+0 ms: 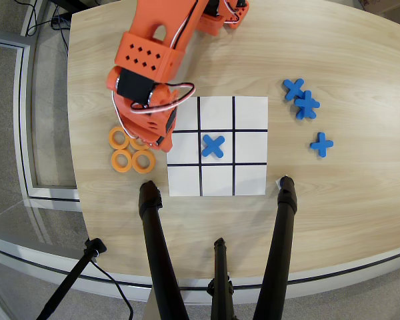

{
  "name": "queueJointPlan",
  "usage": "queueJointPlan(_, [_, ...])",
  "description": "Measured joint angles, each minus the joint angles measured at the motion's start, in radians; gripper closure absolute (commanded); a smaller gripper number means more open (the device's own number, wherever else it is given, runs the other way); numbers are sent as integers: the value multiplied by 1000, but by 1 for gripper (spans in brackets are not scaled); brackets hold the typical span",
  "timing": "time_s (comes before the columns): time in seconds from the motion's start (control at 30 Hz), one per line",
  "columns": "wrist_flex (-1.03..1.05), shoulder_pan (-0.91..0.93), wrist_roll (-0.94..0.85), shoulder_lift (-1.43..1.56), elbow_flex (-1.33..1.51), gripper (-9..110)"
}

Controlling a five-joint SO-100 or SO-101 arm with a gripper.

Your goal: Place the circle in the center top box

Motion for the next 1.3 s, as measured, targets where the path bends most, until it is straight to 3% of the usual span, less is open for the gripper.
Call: queueJointPlan(1.3, [-86,60,-57,-314,-121,81])
